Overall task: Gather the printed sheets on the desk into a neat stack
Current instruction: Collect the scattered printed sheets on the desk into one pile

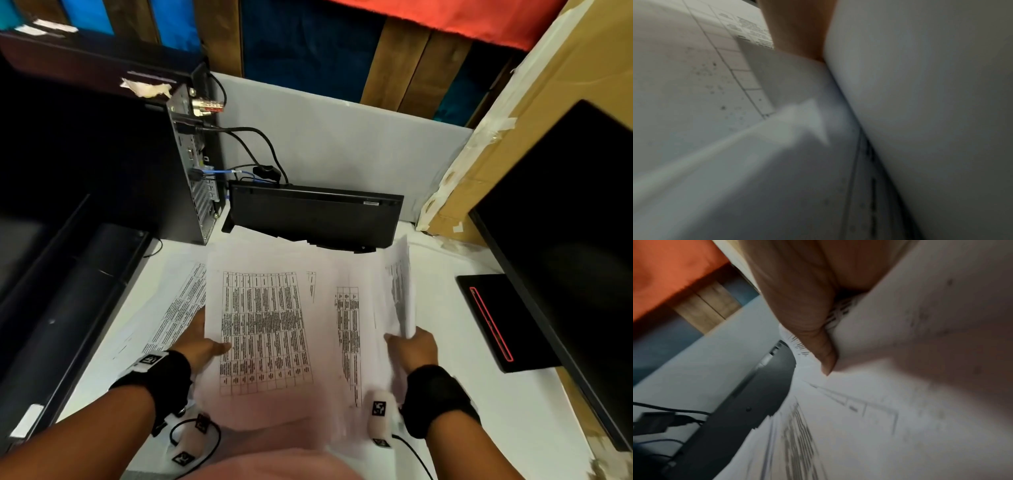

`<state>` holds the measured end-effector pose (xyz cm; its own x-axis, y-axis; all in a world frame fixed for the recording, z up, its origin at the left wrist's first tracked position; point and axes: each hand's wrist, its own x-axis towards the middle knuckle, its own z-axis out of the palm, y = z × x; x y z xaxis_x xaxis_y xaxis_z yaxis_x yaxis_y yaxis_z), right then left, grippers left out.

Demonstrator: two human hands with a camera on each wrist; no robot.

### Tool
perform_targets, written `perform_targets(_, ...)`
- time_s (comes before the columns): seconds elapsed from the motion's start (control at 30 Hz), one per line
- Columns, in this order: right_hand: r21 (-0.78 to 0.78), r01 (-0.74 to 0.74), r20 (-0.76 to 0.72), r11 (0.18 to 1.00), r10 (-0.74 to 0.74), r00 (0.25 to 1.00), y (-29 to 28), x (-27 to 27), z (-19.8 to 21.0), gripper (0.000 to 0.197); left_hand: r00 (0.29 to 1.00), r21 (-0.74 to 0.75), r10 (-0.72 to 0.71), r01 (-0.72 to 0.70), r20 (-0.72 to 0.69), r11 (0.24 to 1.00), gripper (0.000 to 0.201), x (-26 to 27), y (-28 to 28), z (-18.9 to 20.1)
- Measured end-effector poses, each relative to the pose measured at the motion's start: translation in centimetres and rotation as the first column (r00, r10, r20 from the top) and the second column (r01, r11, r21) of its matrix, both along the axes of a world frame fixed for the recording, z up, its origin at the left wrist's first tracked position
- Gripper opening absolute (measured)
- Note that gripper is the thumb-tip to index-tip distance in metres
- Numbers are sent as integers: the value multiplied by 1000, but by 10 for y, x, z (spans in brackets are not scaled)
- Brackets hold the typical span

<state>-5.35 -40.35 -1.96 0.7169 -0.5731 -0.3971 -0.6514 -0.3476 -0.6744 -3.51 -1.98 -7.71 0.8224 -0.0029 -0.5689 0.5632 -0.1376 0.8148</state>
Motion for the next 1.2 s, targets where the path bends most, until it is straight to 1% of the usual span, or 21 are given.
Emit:
perform_targets(0.17,-167,-30,159,986,57,986,-9,-4,54,5,1000,-9,13,-13,-1,1000,96,-1,-3,0)
perform_targets(0.3,-312,-11,316,950,115,942,-14,-1,107,11,1000,-18,19,-19,-6,1000,98,-1,-3,-2)
perform_targets(0.4,-389,36,467,921,163,869,-14,-4,148,15,1000,-10,5,-5,18,1000,99,-2,-4,0)
perform_targets(0.47,-352,98,585,931,137,799,-15,-7,173,14,998,-21,11,-9,64,1000,107,-3,-7,6)
perform_targets(0.57,-179,170,753,969,24,657,-13,-9,200,12,995,-36,16,-13,103,999,122,-4,-8,8)
perform_targets(0.63,-63,128,803,990,-26,596,-7,-8,209,8,993,-23,-17,20,115,1000,128,-4,-6,9)
perform_targets(0.67,-24,97,803,995,-38,595,-2,-6,206,12,992,-5,-41,42,123,999,127,-4,-4,8)
perform_targets(0.7,-12,74,787,997,-36,616,2,-3,199,11,992,7,-64,64,109,998,121,-3,-4,11)
perform_targets(0.73,-15,59,753,998,-27,658,6,1,186,9,990,13,-85,84,113,996,110,-2,-6,11)
perform_targets(0.8,1,19,626,1000,-15,779,19,10,147,10,990,17,-85,83,114,996,76,-1,-8,13)
perform_targets(0.83,34,-5,555,999,-14,832,29,15,122,11,994,10,-52,51,96,999,58,-1,-10,19)
perform_targets(0.87,61,-22,470,998,-9,882,39,18,97,15,996,-6,-23,24,90,1000,46,-1,-12,25)
perform_targets(0.9,81,-38,373,996,5,928,51,21,73,21,998,6,8,-9,57,1000,43,-2,-13,31)
perform_targets(0.93,107,-62,266,992,31,963,61,22,48,26,999,20,33,-34,40,999,51,-4,-15,38)
perform_targets(0.97,145,-87,165,986,63,984,70,21,29,33,998,2,66,-66,-19,998,60,-3,-16,38)
perform_targets(1.0,190,-126,74,974,114,991,78,19,13,42,997,-29,71,-72,-23,997,66,-4,-18,43)
perform_targets(1.03,237,-168,14,957,169,986,85,17,3,56,996,-74,66,-70,-54,995,68,-4,-18,44)
perform_targets(1.07,287,-202,-26,936,219,975,91,14,-4,72,999,-111,33,-37,-43,993,65,-5,-21,50)
perform_targets(1.13,377,-252,-63,891,296,953,101,7,-6,103,998,-62,-49,47,-31,997,56,-6,-23,48)
perform_targets(1.17,376,-268,-80,887,319,945,108,9,-7,105,998,-31,-49,48,-27,998,58,-6,-19,44)
perform_targets(1.2,337,-244,-81,909,286,955,110,9,-8,95,998,-4,-63,63,-6,998,60,-7,-20,44)
